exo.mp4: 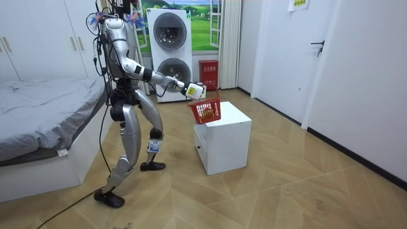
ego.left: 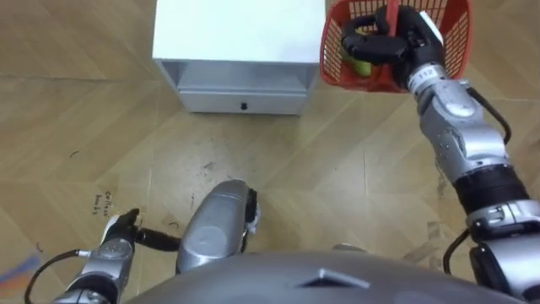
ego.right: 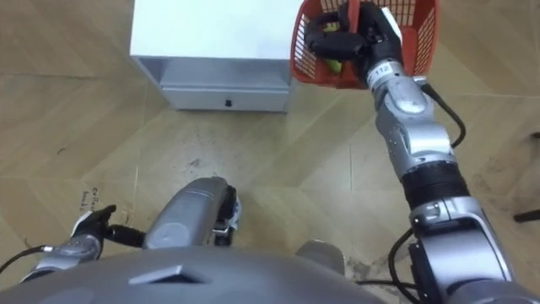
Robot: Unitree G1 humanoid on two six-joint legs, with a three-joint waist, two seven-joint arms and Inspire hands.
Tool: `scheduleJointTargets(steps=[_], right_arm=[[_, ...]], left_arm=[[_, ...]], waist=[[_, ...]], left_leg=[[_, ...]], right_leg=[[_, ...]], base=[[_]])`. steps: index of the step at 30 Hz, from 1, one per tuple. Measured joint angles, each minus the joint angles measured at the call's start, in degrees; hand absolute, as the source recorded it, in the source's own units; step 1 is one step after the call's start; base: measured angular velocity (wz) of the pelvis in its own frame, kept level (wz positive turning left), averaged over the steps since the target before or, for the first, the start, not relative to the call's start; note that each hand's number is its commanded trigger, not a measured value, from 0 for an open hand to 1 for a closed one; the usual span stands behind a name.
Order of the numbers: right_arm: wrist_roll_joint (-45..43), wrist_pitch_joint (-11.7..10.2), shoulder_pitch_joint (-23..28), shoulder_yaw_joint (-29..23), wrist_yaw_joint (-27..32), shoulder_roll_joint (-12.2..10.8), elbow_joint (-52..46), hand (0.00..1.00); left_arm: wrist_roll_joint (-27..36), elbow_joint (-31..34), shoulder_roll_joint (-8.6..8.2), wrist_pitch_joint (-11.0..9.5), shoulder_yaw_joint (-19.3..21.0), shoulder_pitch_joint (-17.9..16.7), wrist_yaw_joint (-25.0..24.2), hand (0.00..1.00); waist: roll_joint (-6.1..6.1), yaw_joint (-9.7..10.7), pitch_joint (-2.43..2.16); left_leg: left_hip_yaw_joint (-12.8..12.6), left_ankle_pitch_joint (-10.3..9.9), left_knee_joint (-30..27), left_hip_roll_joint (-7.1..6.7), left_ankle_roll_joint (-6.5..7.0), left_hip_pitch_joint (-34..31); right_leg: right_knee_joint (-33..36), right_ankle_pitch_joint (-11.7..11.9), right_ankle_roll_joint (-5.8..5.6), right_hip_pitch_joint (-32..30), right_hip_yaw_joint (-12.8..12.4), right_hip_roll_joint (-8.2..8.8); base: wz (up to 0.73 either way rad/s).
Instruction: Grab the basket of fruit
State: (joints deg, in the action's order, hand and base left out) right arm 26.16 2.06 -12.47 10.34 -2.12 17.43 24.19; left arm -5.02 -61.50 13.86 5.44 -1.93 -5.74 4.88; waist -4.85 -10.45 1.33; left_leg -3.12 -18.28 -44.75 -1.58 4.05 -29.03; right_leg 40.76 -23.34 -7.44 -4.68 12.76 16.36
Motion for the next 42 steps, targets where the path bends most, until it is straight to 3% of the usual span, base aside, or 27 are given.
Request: scheduleJointTargets(steps=[3, 6, 8, 9, 11, 13, 15, 16, 17, 18, 20, 21, 22, 23, 24, 26, 30, 36, 42], right_arm=[[-0.2, -0.3, 2.1, 0.3, -1.0, -0.4, -0.8, 1.0], [-0.2, -0.3, 2.7, 0.4, -1.9, -1.3, -0.9, 1.0], [-0.3, -0.3, 2.9, 0.7, -2.2, -2.5, -1.2, 1.0], [-0.3, -0.3, 3.4, 0.7, -2.5, -2.5, -1.6, 1.0], [-0.5, -0.6, 4.7, 0.8, -3.1, -2.6, -3.5, 1.0], [-1.1, -1.1, 4.7, 0.8, -3.1, -3.0, -3.6, 1.0], [-0.9, -1.1, 4.8, 1.0, -3.1, -3.1, -4.0, 1.0], [-1.1, -1.1, 4.9, 1.2, -3.1, -3.1, -4.4, 1.0], [-1.6, -1.0, 5.0, 1.4, -2.8, -3.0, -5.1, 1.0], [-1.6, -1.0, 5.2, 1.4, -2.8, -3.0, -5.5, 1.0], [-1.6, -0.7, 5.7, 2.0, -2.7, -3.0, -5.8, 1.0], [-1.6, -0.7, 5.7, 2.1, -2.7, -3.0, -6.0, 1.0], [-1.6, -0.6, 5.6, 2.2, -2.8, -3.0, -6.4, 1.0], [-1.6, -0.6, 5.7, 2.3, -2.7, -2.8, -6.5, 1.0], [-1.6, -0.6, 5.8, 2.4, -2.6, -2.8, -6.5, 1.0], [-1.3, -0.6, 5.7, 2.7, -2.9, -2.8, -6.7, 1.0], [-1.4, -0.6, 5.7, 3.0, -3.2, -2.6, -7.3, 1.0], [-1.9, -0.6, 5.6, 5.9, -4.0, -2.6, -8.4, 1.0], [-1.0, -0.6, 5.6, 6.7, -3.9, -2.5, -8.7, 1.0]], left_arm=[[-3.8, 2.5, -0.03, -0.5, 0.0, -3.0, 0.7, 0.0], [-4.7, 2.8, -0.27, -0.7, 0.2, -5.1, 1.3, 0.0], [-4.8, 4.5, -0.58, -0.7, 1.3, -7.7, 1.2, 0.0], [-4.8, 4.5, -0.63, -0.7, 1.4, -7.9, 1.2, 0.0], [-4.9, 4.6, -0.71, -0.7, 1.8, -8.0, 1.2, 0.0], [-5.4, 5.0, -0.62, -0.7, 1.9, -7.4, 1.2, 0.0], [-5.9, 5.3, -0.45, -0.8, 1.8, -7.1, 1.2, 0.0], [-5.9, 5.4, -0.45, -1.1, 1.6, -6.7, 1.3, 0.0], [-5.9, 6.1, -0.61, -1.1, 1.6, -6.6, 1.3, 0.0], [-6.0, 6.9, -0.71, -1.1, 1.6, -6.6, 1.3, 0.0], [-5.8, 8.1, -0.86, -1.7, 1.6, -6.8, 1.3, 0.0], [-5.8, 8.4, -0.88, -1.9, 1.6, -6.8, 1.3, 0.0], [-5.8, 8.8, -0.9, -2.0, 1.5, -6.7, 1.3, 0.0], [-5.8, 8.6, -1.23, -1.8, 1.4, -6.3, 1.3, 0.0], [-5.9, 8.8, -1.3, -1.9, 1.4, -6.5, 1.3, 0.0], [-5.9, 8.6, -1.39, -2.0, 1.8, -7.1, 1.2, 0.0], [-5.9, 8.6, -1.39, -2.0, 1.9, -8.8, 1.1, 0.0], [-9.4, 8.6, -1.43, -1.9, 2.0, -9.8, 0.5, 0.0], [-10.9, 8.3, -1.53, -1.5, 1.8, -10.1, 0.7, 0.0]], waist=[[-0.01, 0.6, 0.01], [0.2, 0.7, -0.07], [0.44, 1.2, -0.38], [0.62, 1.2, -0.45], [1.16, 0.9, -0.91], [1.31, 0.7, -1.02], [1.51, 0.2, -0.88], [1.63, 0.2, -0.86], [1.65, 0.5, -0.86], [1.65, 0.6, -0.86], [1.59, 0.1, -0.9], [1.4, 0.1, -0.87], [0.85, -0.1, -0.98], [1.11, -0.1, -0.94], [1.26, -0.3, -1.02], [1.82, -1.1, -0.57], [1.96, -1.2, -0.52], [0.67, -1.4, -0.74], [-0.14, -2.8, -0.59]], left_leg=[[-0.1, -1.0, 0.4, -0.02, -0.31, 1.0], [0.0, -1.6, 1.2, -0.37, 0.56, 2.8], [0.2, -2.1, 2.6, -0.96, 1.32, 5.6], [0.3, -2.0, 3.1, -1.24, 1.59, 6.3], [0.8, -1.5, 5.2, -2.03, 2.43, 9.1], [1.1, -1.1, 7.4, -2.23, 2.9, 11.0], [1.7, -0.7, 9.8, -2.13, 2.84, 12.8], [1.9, -0.2, 11.3, -1.81, 2.95, 13.7], [2.3, 0.0, 12.5, -1.68, 2.84, 14.6], [2.5, 0.0, 12.9, -1.48, 2.81, 15.0], [3.4, 0.5, 15.6, -0.79, 1.96, 17.2], [3.5, 0.5, 16.0, -0.67, 1.79, 17.6], [3.8, 0.2, 16.1, -0.46, 1.12, 17.9], [4.8, -0.4, 16.1, 0.03, 0.28, 18.7], [4.7, -0.5, 16.7, 0.55, -0.02, 19.2], [4.6, -0.6, 19.4, 1.76, -1.07, 21.8], [4.5, -0.1, 23.2, 2.6, -1.8, 24.7], [4.0, 1.3, 27.1, 2.92, -2.13, 27.9], [5.0, 1.4, 28.7, 2.96, -2.15, 29.8]], right_leg=[[1.1, 0.3, 0.31, 0.6, -0.2, 0.23], [5.8, 3.9, 1.64, -0.5, -1.8, 0.76], [11.8, 10.8, 2.81, -2.9, -5.0, 0.89], [13.1, 12.8, 3.23, -3.4, -5.4, 1.08], [15.2, 20.0, 3.58, -4.1, -6.4, 1.29], [14.8, 22.9, 3.14, -4.0, -6.5, 1.43], [13.2, 19.5, 2.57, -4.6, -5.8, 0.99], [11.1, 15.3, 2.3, -5.3, -4.8, 0.16], [7.6, 12.6, 2.24, -6.4, -4.5, -0.98], [5.5, 11.5, 2.37, -6.8, -4.2, -1.57], [-5.5, 9.2, 2.68, -8.2, -2.8, -4.06], [-9.0, 9.4, 2.83, -8.4, -2.5, -4.71], [-16.3, 12.2, 3.1, -8.4, -2.0, -6.69], [-18.2, 15.8, 2.8, -7.5, -1.8, -8.13], [-18.7, 15.9, 2.92, -6.7, -1.4, -8.55], [-21.6, 16.2, 3.51, -3.8, -0.9, -10.4], [-22.3, 16.1, 3.61, -2.3, 0.0, -11.12], [-24.5, 16.1, 3.64, 0.0, 0.2, -11.38], [-27.3, 16.1, 3.64, 3.3, 2.5, -11.34]], base=[[0.1], [0.0], [0.09], [0.17], [0.15], [0.0], [-0.02], [0.12], [0.16], [0.1], [0.12], [0.15], [0.25], [0.21], [0.07], [-0.06], [0.0], [0.03], [0.17]])
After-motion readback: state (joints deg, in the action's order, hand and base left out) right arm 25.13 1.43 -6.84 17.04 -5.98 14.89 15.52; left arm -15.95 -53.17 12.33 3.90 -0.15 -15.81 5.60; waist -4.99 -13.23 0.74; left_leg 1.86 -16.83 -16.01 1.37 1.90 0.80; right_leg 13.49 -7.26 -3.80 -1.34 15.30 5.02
